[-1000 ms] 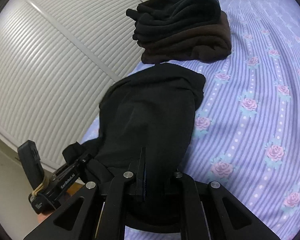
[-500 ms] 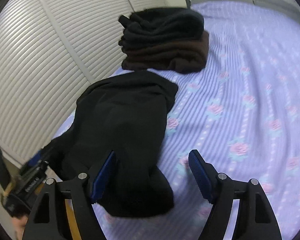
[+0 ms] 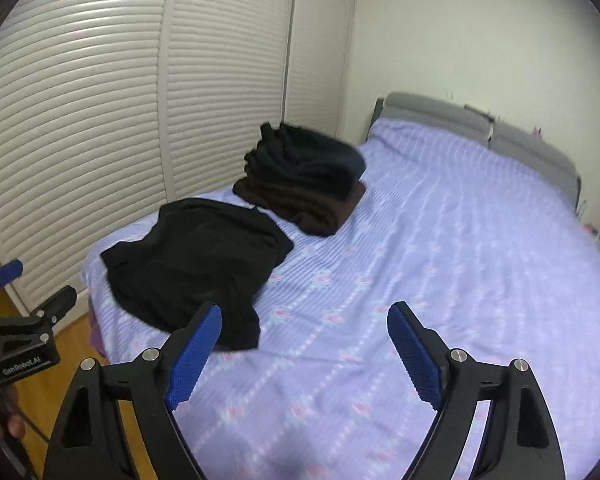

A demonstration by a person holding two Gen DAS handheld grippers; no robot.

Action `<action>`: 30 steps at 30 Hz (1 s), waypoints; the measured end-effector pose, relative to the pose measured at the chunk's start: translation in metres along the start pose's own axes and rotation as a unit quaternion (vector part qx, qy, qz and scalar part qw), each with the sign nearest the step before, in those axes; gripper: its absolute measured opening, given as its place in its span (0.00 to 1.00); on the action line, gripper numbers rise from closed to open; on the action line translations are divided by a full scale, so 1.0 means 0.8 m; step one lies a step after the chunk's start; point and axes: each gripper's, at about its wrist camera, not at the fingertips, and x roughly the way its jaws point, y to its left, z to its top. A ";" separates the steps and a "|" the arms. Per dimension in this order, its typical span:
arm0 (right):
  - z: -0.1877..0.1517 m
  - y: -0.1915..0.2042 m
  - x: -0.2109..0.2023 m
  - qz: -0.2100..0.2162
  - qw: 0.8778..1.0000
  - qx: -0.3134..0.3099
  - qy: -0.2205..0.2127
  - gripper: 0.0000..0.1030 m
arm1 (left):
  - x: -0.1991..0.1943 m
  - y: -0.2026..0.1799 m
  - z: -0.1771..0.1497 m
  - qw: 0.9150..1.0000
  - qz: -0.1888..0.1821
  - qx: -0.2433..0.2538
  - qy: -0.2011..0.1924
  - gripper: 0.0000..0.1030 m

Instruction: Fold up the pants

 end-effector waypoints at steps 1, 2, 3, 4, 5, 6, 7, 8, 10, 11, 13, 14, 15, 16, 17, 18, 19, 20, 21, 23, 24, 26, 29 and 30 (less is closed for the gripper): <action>-0.001 -0.002 -0.015 -0.001 1.000 0.002 -0.006 0.86 | -0.017 -0.004 0.000 1.000 0.000 -0.002 -0.003 1.00; -0.002 -0.008 -0.036 -0.004 1.000 0.007 -0.013 0.88 | -0.041 -0.006 0.000 1.000 -0.004 -0.006 -0.010 1.00; -0.003 -0.015 -0.055 -0.007 1.000 0.013 -0.020 0.91 | -0.054 -0.009 0.000 1.000 -0.006 -0.007 -0.013 1.00; -0.004 -0.023 -0.078 -0.010 0.999 0.022 -0.027 0.92 | -0.074 -0.013 0.001 1.000 -0.004 -0.007 -0.016 1.00; -0.004 -0.028 -0.091 -0.012 0.999 0.027 -0.030 0.92 | -0.089 -0.018 0.001 1.000 -0.004 -0.007 -0.019 1.00; -0.005 -0.036 -0.112 -0.011 0.999 0.034 -0.033 0.92 | -0.103 -0.021 0.000 1.000 -0.006 -0.008 -0.022 1.00; -0.006 -0.040 -0.126 -0.010 0.999 0.038 -0.034 0.92 | -0.120 -0.024 0.000 1.000 -0.009 -0.012 -0.025 1.00; -0.008 -0.047 -0.145 -0.011 0.998 0.043 -0.035 0.92 | -0.135 -0.027 -0.001 0.999 -0.011 -0.014 -0.027 1.00; -0.013 -0.054 -0.176 -0.013 0.998 0.047 -0.038 0.92 | -0.160 -0.035 -0.002 0.999 -0.019 -0.016 -0.029 1.00; -0.016 -0.056 -0.187 -0.014 0.998 0.047 -0.039 0.92 | -0.171 -0.038 -0.003 0.999 -0.024 -0.016 -0.031 1.00; -0.023 -0.065 -0.219 -0.021 0.998 0.048 -0.044 0.92 | -0.195 -0.049 -0.005 0.999 -0.035 -0.014 -0.033 1.00; -0.028 -0.072 -0.239 -0.028 0.997 0.051 -0.047 0.92 | -0.210 -0.058 -0.005 0.998 -0.046 -0.011 -0.034 1.00; -0.031 -0.076 -0.250 -0.032 0.997 0.052 -0.048 0.92 | -0.221 -0.065 -0.006 0.998 -0.055 -0.009 -0.036 1.00; -0.037 -0.085 -0.269 -0.042 0.996 0.057 -0.052 0.92 | -0.233 -0.074 -0.006 0.997 -0.066 -0.007 -0.037 1.00; -0.041 -0.093 -0.281 -0.050 0.995 0.060 -0.054 0.92 | -0.241 -0.082 -0.006 0.996 -0.074 -0.004 -0.039 1.00; -0.048 -0.104 -0.299 -0.063 0.994 0.065 -0.056 0.92 | -0.250 -0.092 -0.005 0.996 -0.082 -0.001 -0.042 1.00; -0.053 -0.115 -0.312 -0.074 0.993 0.069 -0.058 0.92 | -0.262 -0.107 -0.004 0.994 -0.094 0.007 -0.048 1.00; -0.058 -0.127 -0.325 -0.086 0.992 0.075 -0.060 0.92 | -0.270 -0.118 -0.004 0.993 -0.102 0.012 -0.051 1.00; -0.064 -0.141 -0.341 -0.099 0.990 0.083 -0.062 0.92 | -0.280 -0.130 -0.003 0.992 -0.112 0.017 -0.053 1.00; -0.074 -0.165 -0.366 -0.124 0.986 0.096 -0.063 0.93 | -0.295 -0.157 -0.002 0.989 -0.135 0.028 -0.058 1.00; -0.081 -0.180 -0.381 -0.140 0.983 0.103 -0.065 0.93 | -0.302 -0.172 -0.001 0.987 -0.146 0.035 -0.060 1.00; -0.092 -0.203 -0.404 -0.164 0.977 0.116 -0.065 0.96 | -0.316 -0.200 -0.001 0.983 -0.164 0.048 -0.065 1.00; -0.110 -0.237 -0.438 -0.197 0.969 0.133 -0.065 0.97 | -0.333 -0.236 -0.004 0.977 -0.191 0.066 -0.066 1.00; -0.114 -0.245 -0.446 -0.205 0.967 0.138 -0.064 0.97 | -0.337 -0.245 -0.004 0.976 -0.197 0.070 -0.066 1.00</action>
